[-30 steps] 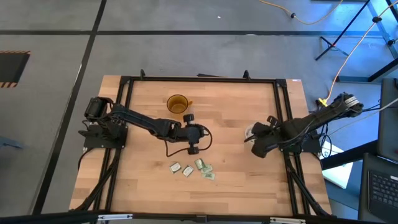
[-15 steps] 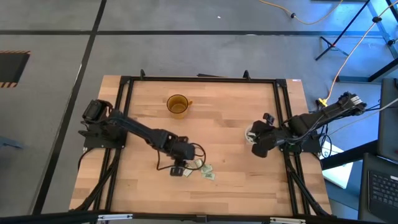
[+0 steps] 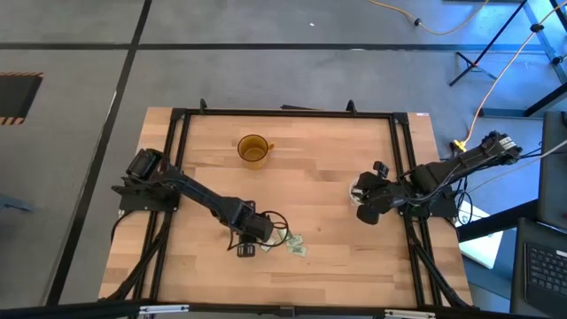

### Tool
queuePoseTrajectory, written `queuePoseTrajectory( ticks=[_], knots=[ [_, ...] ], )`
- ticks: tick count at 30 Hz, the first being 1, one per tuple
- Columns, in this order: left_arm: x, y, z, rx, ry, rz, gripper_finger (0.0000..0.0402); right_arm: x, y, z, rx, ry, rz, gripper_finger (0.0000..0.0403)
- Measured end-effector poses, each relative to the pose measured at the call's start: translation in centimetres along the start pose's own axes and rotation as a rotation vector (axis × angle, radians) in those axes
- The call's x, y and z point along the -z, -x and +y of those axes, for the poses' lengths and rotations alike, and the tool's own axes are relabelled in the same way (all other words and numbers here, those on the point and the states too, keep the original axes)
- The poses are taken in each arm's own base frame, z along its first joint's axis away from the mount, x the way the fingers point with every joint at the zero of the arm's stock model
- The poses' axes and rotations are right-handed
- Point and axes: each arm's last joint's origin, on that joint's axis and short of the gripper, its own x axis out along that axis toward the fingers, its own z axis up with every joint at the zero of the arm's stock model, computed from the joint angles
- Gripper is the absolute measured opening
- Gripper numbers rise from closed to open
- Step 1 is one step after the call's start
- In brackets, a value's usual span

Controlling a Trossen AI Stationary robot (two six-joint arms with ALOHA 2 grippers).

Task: Pick and place items into bin
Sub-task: Put the truvia packet into the transparent bin

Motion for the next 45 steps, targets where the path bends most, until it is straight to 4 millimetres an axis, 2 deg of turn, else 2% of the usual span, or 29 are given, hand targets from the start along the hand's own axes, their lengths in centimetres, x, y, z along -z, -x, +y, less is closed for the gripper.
queuePoseTrajectory(
  ticks=[10, 23, 27, 34, 37, 41, 45],
  knots=[
    [0.1, -0.9, 0.0, -0.014, 0.000, 0.028, 0.0093, 0.0, 0.0, 0.0, 0.001, 0.001, 0.000, 0.0099],
    [0.1, -0.8, 0.1, -0.029, -0.027, 0.030, 0.0019, 0.0, 0.0, 0.0, 0.001, 0.001, 0.001, 0.0099],
    [-0.4, -0.5, 0.0, -0.031, -0.050, 0.020, 0.0005, 0.0, 0.0, 0.0, 0.000, 0.002, 0.001, 0.0099],
    [-2.5, 1.0, -0.2, -0.056, -0.137, -0.076, 0.0009, -0.5, 0.0, 0.4, -0.036, 0.040, -0.047, 0.0099],
    [-3.8, 2.0, 0.1, -0.134, -0.181, -0.145, 0.0007, -0.9, 0.0, 0.8, -0.072, 0.098, -0.083, 0.0099],
    [-5.5, 3.5, 0.6, -0.333, -0.213, -0.265, 0.0005, -1.5, 0.0, 1.2, -0.105, 0.153, -0.144, 0.0104],
    [-7.0, 4.5, 1.3, -0.563, -0.221, -0.407, 0.0009, -2.2, -0.2, 1.8, -0.124, 0.213, -0.201, 0.0131]
  ],
)
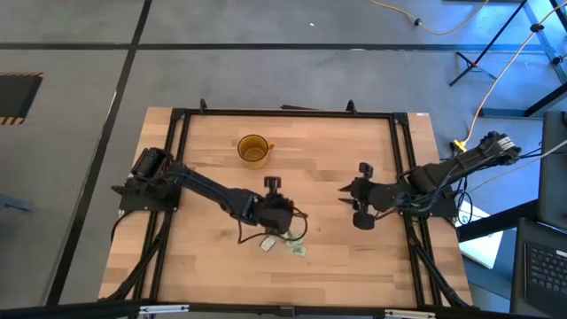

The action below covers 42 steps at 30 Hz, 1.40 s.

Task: Pick and place items into bin
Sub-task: Put the truvia packet into the transparent bin

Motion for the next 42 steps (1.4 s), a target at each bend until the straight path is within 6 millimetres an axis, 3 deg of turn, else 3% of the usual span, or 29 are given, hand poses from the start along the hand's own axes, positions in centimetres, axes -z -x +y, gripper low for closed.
queuePoseTrajectory(
  ticks=[7, 18, 35, 42],
  knots=[
    [-2.8, -0.4, 1.9, -0.228, 0.064, -0.214, 0.0005, -1.0, -1.7, 0.7, 0.141, 0.096, -0.093, 0.0181],
    [-5.4, 0.5, 3.0, -0.298, 0.034, -0.418, 0.0005, -1.0, -5.9, 0.7, 0.309, 0.005, -0.072, 0.0187],
    [-5.4, 0.5, 3.1, -0.355, -0.010, -0.389, 0.0004, -2.9, -6.1, 0.7, 0.195, -0.058, -0.208, 0.0186],
    [-5.5, 0.6, 3.1, -0.359, -0.004, -0.404, 0.0004, -3.1, -6.4, 0.1, 0.139, -0.079, -0.201, 0.0146]
  ],
)
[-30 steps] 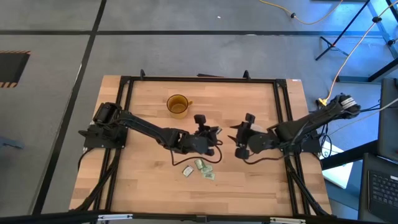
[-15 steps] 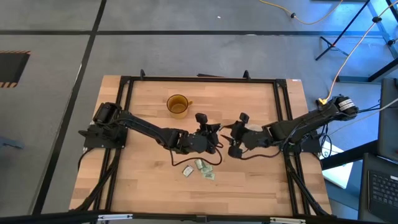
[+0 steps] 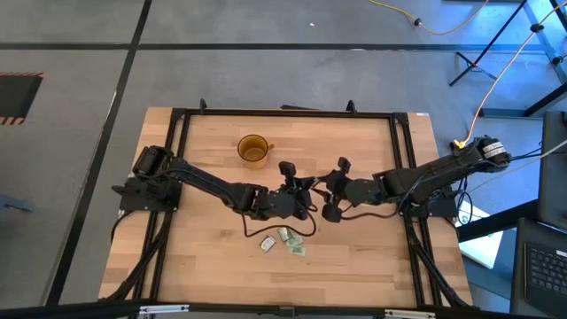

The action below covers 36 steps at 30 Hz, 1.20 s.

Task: Pick and place items into bin
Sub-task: Put the truvia packet into the transparent bin

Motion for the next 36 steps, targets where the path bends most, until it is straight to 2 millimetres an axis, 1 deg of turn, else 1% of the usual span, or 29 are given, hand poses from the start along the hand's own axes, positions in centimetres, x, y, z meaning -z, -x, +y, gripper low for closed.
queuePoseTrajectory(
  ticks=[9, 15, 21, 31, 33, 36],
  knots=[
    [-0.3, 0.1, 0.1, -0.005, -0.002, -0.025, 0.0004, 0.0, -0.1, -0.2, 0.000, -0.003, 0.004, 0.0065],
    [-0.4, 0.2, 0.0, 0.000, -0.004, -0.028, 0.0005, 0.0, -0.1, -0.2, -0.001, 0.001, 0.005, 0.0028],
    [-0.4, 0.3, 0.0, 0.002, -0.005, -0.030, 0.0012, 0.0, -0.1, -0.2, -0.002, 0.003, 0.006, 0.0018],
    [-0.4, 0.3, -0.1, -0.005, 0.018, -0.023, 0.0083, 0.3, 0.0, -0.3, 0.003, 0.006, 0.040, 0.0017],
    [-0.3, 0.6, 0.0, -0.018, 0.003, -0.003, 0.0092, 0.5, 0.3, -0.5, 0.009, 0.002, 0.062, 0.0016],
    [-0.2, 1.1, 0.3, -0.003, 0.020, 0.022, 0.0102, 0.8, 1.3, -1.2, 0.022, -0.030, 0.107, 0.0016]
  ],
)
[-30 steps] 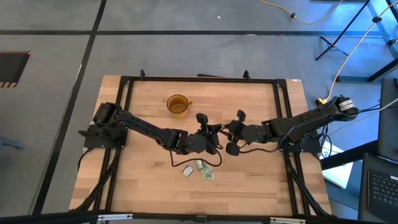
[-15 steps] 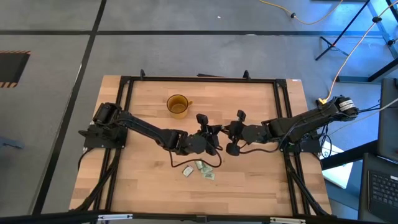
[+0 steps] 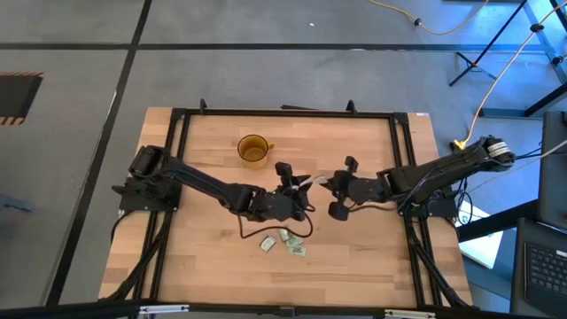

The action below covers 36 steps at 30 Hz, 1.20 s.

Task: Pick and place items into bin
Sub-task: Put the truvia packet into the transparent bin

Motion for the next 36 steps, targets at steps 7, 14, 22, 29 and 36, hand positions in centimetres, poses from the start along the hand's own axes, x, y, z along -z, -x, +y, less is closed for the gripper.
queuePoseTrajectory(
  ticks=[7, 14, 22, 29, 36],
  knots=[
    [1.3, 0.5, 0.2, 0.205, 0.056, 0.086, 0.0106, 1.6, 3.5, -2.4, -0.012, -0.109, 0.182, 0.0016],
    [3.4, 0.2, -0.3, 0.567, 0.130, 0.242, 0.0100, 4.0, 6.6, -4.3, -0.080, -0.265, 0.485, 0.0016],
    [3.8, -0.1, -0.1, 0.721, 0.176, 0.280, 0.0100, 5.8, 7.0, -4.8, -0.072, -0.317, 0.656, 0.0016],
    [3.8, -0.1, -0.1, 0.716, 0.176, 0.280, 0.0100, 8.2, 4.6, -5.1, -0.105, -0.344, 0.670, 0.0016],
    [3.8, -0.1, -0.1, 0.718, 0.176, 0.280, 0.0100, 9.9, 2.7, -6.1, -0.088, -0.373, 0.640, 0.0016]
  ],
)
